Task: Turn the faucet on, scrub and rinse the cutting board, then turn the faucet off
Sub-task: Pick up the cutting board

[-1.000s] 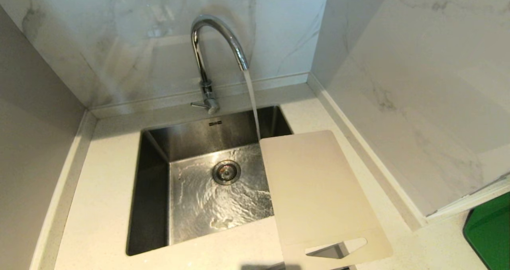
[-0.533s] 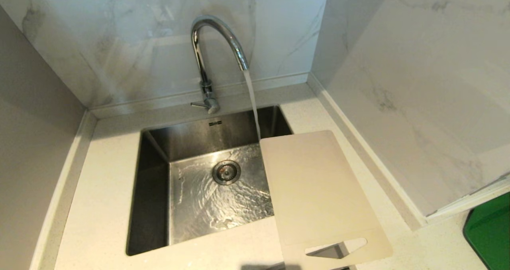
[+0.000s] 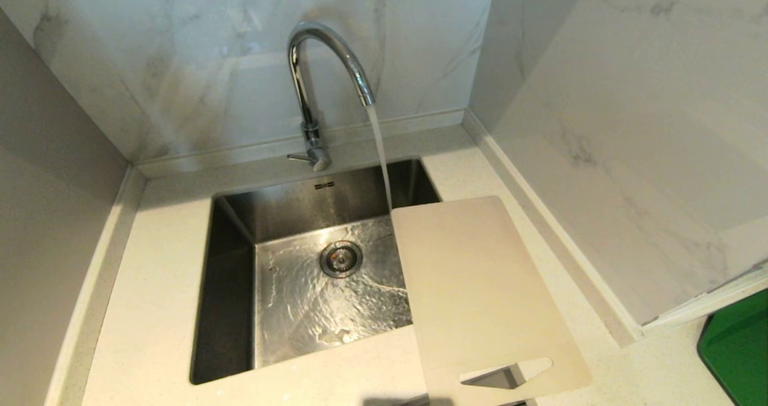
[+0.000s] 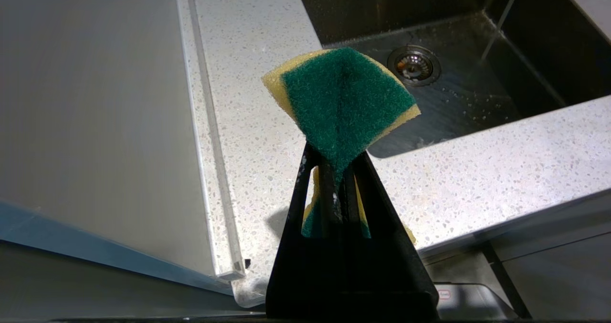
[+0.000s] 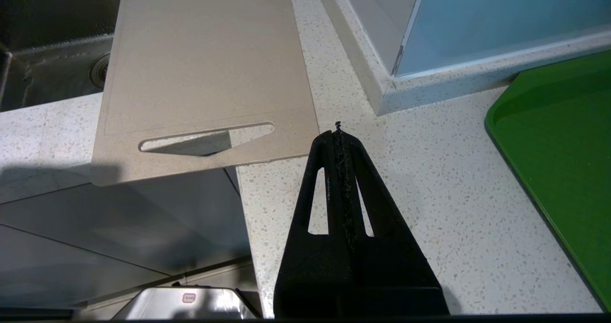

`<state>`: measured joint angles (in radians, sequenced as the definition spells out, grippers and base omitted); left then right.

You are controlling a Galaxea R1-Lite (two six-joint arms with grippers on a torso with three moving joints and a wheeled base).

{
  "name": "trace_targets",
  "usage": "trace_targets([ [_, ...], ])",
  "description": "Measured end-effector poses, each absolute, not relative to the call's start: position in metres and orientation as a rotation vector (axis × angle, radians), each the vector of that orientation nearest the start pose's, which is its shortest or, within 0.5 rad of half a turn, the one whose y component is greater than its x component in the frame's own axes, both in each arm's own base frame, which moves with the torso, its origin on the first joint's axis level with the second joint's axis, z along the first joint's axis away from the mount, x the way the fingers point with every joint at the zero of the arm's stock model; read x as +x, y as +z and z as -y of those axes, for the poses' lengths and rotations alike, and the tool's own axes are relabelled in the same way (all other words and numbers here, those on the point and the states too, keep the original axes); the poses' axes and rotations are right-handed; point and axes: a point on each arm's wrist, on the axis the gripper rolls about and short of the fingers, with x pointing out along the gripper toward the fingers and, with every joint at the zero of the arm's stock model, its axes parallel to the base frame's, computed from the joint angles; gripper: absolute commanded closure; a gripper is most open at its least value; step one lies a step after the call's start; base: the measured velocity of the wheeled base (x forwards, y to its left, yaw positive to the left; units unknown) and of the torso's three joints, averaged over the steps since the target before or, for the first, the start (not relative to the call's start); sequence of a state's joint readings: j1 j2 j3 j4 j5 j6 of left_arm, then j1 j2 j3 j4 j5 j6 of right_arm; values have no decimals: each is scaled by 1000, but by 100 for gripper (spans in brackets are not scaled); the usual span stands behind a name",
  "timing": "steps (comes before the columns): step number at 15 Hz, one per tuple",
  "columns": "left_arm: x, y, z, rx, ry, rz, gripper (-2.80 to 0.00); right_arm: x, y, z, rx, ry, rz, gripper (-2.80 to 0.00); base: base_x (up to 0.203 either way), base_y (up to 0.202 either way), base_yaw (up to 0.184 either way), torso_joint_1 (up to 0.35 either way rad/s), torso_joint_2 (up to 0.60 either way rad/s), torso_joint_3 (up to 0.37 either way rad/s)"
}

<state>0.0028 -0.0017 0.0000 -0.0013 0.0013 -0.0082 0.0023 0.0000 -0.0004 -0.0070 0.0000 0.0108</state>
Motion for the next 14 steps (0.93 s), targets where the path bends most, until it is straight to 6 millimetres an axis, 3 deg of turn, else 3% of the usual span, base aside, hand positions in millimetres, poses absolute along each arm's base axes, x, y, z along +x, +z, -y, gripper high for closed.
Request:
trace_targets([
  [14,-23,76,0,-10,4,3,0,-23,76,0,14,2,6,0,0,0,0,0,0,0],
])
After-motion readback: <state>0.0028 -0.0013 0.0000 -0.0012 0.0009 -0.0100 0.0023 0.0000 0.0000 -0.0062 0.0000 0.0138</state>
